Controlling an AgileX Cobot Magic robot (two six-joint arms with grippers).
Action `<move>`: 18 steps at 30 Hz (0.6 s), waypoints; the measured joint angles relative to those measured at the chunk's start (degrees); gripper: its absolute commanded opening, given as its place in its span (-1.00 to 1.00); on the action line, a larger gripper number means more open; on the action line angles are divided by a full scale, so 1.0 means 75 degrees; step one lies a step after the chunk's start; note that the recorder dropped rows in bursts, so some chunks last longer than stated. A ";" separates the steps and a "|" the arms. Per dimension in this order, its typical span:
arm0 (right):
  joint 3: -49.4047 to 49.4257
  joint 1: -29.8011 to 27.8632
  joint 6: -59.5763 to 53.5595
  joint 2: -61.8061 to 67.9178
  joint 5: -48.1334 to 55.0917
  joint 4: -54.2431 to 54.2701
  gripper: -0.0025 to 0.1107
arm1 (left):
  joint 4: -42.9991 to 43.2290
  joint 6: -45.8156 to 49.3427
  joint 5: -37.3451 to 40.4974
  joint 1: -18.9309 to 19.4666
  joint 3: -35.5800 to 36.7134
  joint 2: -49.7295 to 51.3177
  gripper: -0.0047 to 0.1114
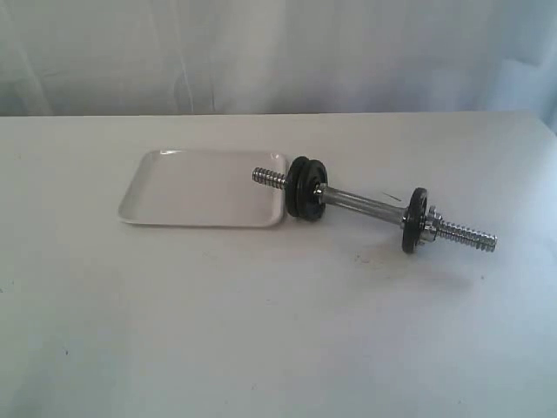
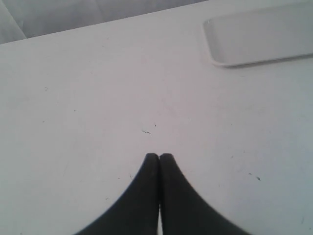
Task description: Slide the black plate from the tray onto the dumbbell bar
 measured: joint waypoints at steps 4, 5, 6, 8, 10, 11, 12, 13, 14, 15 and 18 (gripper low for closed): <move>0.0000 0.0000 0.0000 0.0000 0.0000 0.0000 -0.96 | -0.0034 -0.0031 0.0000 0.0000 0.0000 0.0000 -0.92; 0.0000 0.0000 0.0000 0.0000 0.0000 0.0000 -0.96 | -0.0031 -0.0035 0.0005 0.0000 0.0000 0.0000 -0.92; 0.0000 0.0000 0.0000 0.0000 0.0000 0.0000 -0.96 | -0.0031 -0.0035 0.0018 0.0000 0.0000 0.0000 -0.92; 0.0000 0.0000 0.0000 0.0000 0.0000 0.0000 -0.96 | -0.0031 -0.0048 0.0085 0.0000 0.0000 0.0000 -0.92; 0.0000 0.0000 0.0000 0.0000 0.0000 0.0000 -0.96 | -0.0044 -0.0048 0.0160 0.0000 0.0000 0.0000 -0.92; 0.0000 0.0000 0.0000 0.0000 0.0000 0.0000 -0.96 | -0.0044 -0.0048 0.0168 0.0000 0.0000 0.0000 -0.92; 0.0000 0.0000 0.0000 0.0000 0.0000 0.0000 -0.96 | -0.0065 -0.0048 0.0185 0.0000 0.0000 0.0000 -0.92; 0.0000 0.0000 0.0000 0.0000 0.0000 0.0000 -0.96 | -0.0065 -0.0048 0.0185 0.0000 0.0000 0.0000 -0.92; 0.0000 0.0000 0.0000 0.0000 0.0000 0.0000 -0.96 | -0.0065 -0.0066 0.0199 0.0000 0.0000 0.0000 -0.92; 0.0000 0.0000 0.0000 0.0000 0.0000 0.0016 -0.96 | 0.0013 -0.0125 0.0199 0.0000 0.0000 0.0000 -0.92; 0.0000 0.0000 0.0000 0.0000 0.0000 0.0016 -0.96 | 0.0764 -0.0946 0.0199 0.0000 0.0000 0.0000 -0.92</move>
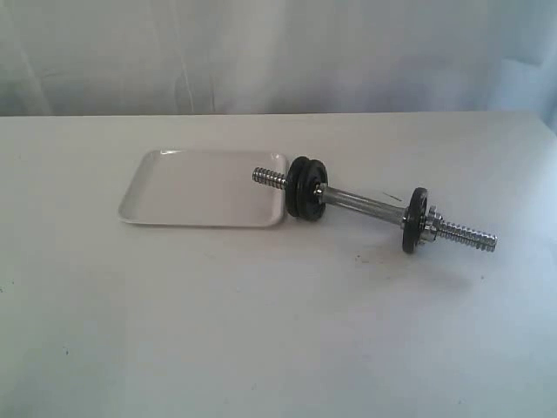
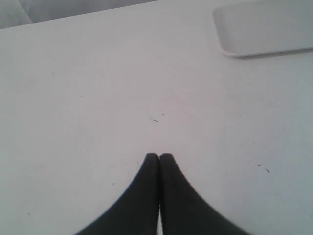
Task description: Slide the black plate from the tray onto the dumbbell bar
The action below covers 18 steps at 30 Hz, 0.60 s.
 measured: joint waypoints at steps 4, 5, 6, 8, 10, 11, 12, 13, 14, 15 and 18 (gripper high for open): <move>0.0000 0.0000 0.0000 0.0000 0.0000 0.0000 -0.96 | 0.0607 -0.0789 0.0000 0.0000 0.0000 0.0000 -0.92; 0.0000 0.0000 0.0000 0.0000 0.0000 0.0000 -0.96 | 0.0653 -0.0862 0.0000 0.0000 0.0000 0.0000 -0.92; 0.0000 0.0000 0.0000 0.0000 0.0000 0.0000 -0.96 | 0.0688 -0.0859 0.0000 0.0000 0.0000 0.0000 -0.92; 0.0000 0.0000 0.0000 0.0000 0.0000 0.0000 -0.96 | 0.0725 -0.0859 0.0012 0.0000 0.0000 0.0000 -0.92; 0.0000 0.0000 0.0000 0.0000 0.0000 0.0000 -0.96 | 0.0744 -0.0832 0.0012 0.0000 0.0000 0.0000 -0.92; 0.0000 0.0000 0.0000 0.0000 0.0000 0.0000 -0.96 | 0.0744 -0.0816 0.0012 0.0000 0.0000 0.0000 -0.92; 0.0000 0.0000 0.0000 0.0000 0.0000 0.0000 -0.96 | 0.0761 -0.0803 0.0012 -0.0056 0.0000 0.0000 -0.92; 0.0000 0.0000 0.0000 0.0000 0.0000 0.0000 -0.96 | 0.0761 -0.0803 0.0012 -0.0098 0.0000 0.0000 -0.92; 0.0000 0.0000 0.0000 0.0000 0.0000 0.0000 -0.96 | 0.0761 -0.0803 0.0012 -0.0165 0.0000 0.0000 -0.92; 0.0000 0.0000 0.0000 0.0000 0.0000 0.0000 -0.96 | 0.0761 -0.0803 0.0012 -0.0203 0.0000 0.0000 -0.92; 0.0000 0.0000 0.0000 0.0000 0.0000 0.0000 -0.96 | 0.0761 -0.0803 0.0012 -0.0278 0.0000 0.0000 -0.92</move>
